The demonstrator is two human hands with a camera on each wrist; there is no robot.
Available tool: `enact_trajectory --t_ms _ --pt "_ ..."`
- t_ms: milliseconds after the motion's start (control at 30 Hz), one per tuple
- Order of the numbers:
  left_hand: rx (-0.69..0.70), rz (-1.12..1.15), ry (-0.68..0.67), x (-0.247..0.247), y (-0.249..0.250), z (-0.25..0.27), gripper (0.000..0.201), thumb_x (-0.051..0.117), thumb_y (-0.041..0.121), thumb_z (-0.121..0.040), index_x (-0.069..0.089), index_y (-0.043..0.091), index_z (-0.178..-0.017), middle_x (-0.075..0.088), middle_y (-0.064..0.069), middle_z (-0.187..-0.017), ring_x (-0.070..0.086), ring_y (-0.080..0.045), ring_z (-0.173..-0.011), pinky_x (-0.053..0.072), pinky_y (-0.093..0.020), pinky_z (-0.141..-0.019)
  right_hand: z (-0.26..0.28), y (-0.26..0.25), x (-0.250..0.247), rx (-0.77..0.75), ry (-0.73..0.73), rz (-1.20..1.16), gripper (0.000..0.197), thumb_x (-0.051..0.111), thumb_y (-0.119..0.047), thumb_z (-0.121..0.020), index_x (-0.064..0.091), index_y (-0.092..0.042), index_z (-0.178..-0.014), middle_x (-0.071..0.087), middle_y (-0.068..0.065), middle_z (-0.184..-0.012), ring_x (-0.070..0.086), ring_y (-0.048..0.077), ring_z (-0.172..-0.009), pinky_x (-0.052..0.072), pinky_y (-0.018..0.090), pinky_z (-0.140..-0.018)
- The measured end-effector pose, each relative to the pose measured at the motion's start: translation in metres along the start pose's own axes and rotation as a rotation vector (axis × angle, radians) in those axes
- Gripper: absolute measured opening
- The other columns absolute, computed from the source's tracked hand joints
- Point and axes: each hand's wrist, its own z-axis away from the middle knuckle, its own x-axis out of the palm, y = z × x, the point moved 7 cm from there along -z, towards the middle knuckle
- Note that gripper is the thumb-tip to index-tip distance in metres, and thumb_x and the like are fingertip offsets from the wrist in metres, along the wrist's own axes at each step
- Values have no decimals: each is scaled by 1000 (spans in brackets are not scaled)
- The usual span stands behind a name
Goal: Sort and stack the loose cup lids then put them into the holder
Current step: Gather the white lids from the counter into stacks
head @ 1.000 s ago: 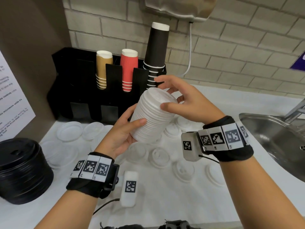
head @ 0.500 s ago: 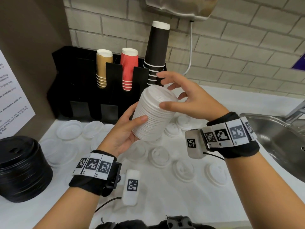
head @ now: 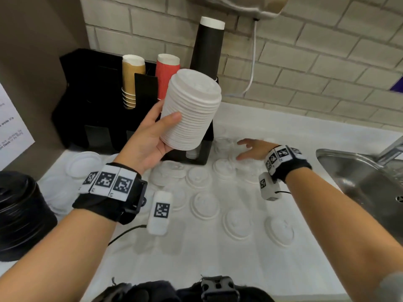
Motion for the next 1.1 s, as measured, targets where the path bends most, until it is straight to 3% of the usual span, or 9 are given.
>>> enact_trajectory --t_ms 133,267,400,467,600,767,900,1033,1100 --pt "0 9 19 0 -5 2 66 68 23 -77 47 21 -139 65 -2 -127 66 -21 -114 58 -31 -75 -26 0 24 37 -16 140 81 74 -43 -76 33 -37 -145 38 7 -149 43 30 -132 39 36 -105" --pt "-13 -13 33 -2 -10 6 64 68 23 -76 48 22 -138 67 1 -122 68 -17 -109 59 -31 -73 -30 2 27 -15 6 130 73 77 -35 -73 41 -38 -137 45 6 -139 49 30 -123 44 38 -99" --pt "-16 -19 48 -6 -13 6 61 64 21 -78 48 22 -138 66 1 -122 68 -17 -109 59 -31 -73 -9 4 27 -79 -226 58 85 80 -50 -53 35 -56 -125 45 -7 -125 48 18 -116 41 35 -101" --pt "-21 -22 42 -6 -15 6 64 67 22 -78 48 22 -138 66 1 -123 67 -18 -111 59 -31 -74 -1 8 30 -71 -290 96 99 81 -59 -45 29 -58 -129 45 -11 -123 47 17 -117 40 35 -101" --pt "-37 -29 35 -5 -19 3 68 74 24 -74 49 24 -138 67 1 -124 66 -19 -113 59 -31 -75 -10 28 22 19 -58 193 82 80 -42 -69 35 -36 -139 47 5 -133 51 28 -119 43 36 -94" --pt "-47 -39 7 -3 -20 1 103 96 43 -46 51 25 -137 69 2 -122 66 -19 -113 58 -32 -76 -14 37 41 60 -112 243 82 81 -34 -70 37 -34 -139 49 8 -133 53 29 -112 42 34 -84" --pt "-52 -30 27 -6 -22 1 71 80 28 -71 51 26 -136 69 4 -122 66 -18 -113 58 -31 -75 -9 33 27 35 -40 196 70 76 -35 -74 40 -33 -133 53 8 -120 54 25 -96 47 35 -84" --pt "-59 -16 23 -4 -26 3 89 91 38 -60 50 24 -138 68 2 -124 66 -19 -114 58 -31 -75 14 17 -14 -51 147 -22 68 75 -33 -77 39 -32 -134 52 12 -118 56 29 -101 44 32 -83" --pt "-64 -22 25 -3 -31 3 77 82 32 -70 49 24 -139 69 3 -122 66 -18 -113 58 -30 -74 37 -3 -32 -198 258 -262 63 77 -31 -77 42 -36 -129 53 8 -118 59 24 -97 44 27 -77"
